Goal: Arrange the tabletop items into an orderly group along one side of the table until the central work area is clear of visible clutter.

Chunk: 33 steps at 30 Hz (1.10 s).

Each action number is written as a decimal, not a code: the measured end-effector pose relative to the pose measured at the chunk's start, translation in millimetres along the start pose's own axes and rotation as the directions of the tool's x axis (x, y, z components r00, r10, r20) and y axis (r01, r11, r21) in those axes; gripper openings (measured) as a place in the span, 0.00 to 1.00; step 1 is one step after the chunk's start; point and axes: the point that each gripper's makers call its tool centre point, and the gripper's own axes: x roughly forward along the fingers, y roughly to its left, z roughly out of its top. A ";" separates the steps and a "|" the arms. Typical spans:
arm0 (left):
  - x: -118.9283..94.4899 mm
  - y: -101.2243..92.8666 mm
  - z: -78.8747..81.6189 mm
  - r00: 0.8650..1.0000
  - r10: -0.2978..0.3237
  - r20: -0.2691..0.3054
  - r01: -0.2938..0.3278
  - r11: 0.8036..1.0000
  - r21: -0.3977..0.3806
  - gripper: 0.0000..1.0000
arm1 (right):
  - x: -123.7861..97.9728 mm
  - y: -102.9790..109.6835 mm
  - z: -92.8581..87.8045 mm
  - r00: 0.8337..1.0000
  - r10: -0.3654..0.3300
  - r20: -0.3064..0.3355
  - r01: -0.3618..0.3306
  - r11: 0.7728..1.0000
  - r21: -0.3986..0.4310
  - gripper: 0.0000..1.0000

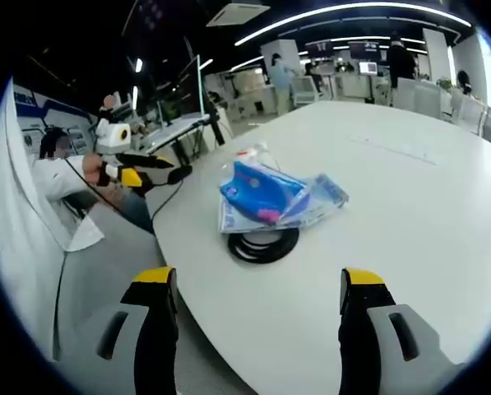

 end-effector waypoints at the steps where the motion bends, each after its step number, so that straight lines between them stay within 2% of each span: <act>1: -0.1 0.0 0.1 1.000 0.000 0.001 0.000 1.000 0.000 0.94 | 0.0 0.0 -0.1 1.000 0.000 0.000 0.000 1.000 0.001 0.80; 16: 2.6 0.5 -0.7 1.000 0.001 0.001 -0.001 1.000 -0.010 0.94 | 3.3 -2.8 0.5 1.000 0.001 -0.001 -0.001 1.000 0.006 0.80; 33: 15.5 2.5 8.2 1.000 -0.009 0.004 0.009 1.000 -0.005 0.94 | 14.4 -9.7 10.1 1.000 0.007 -0.008 -0.007 1.000 0.003 0.78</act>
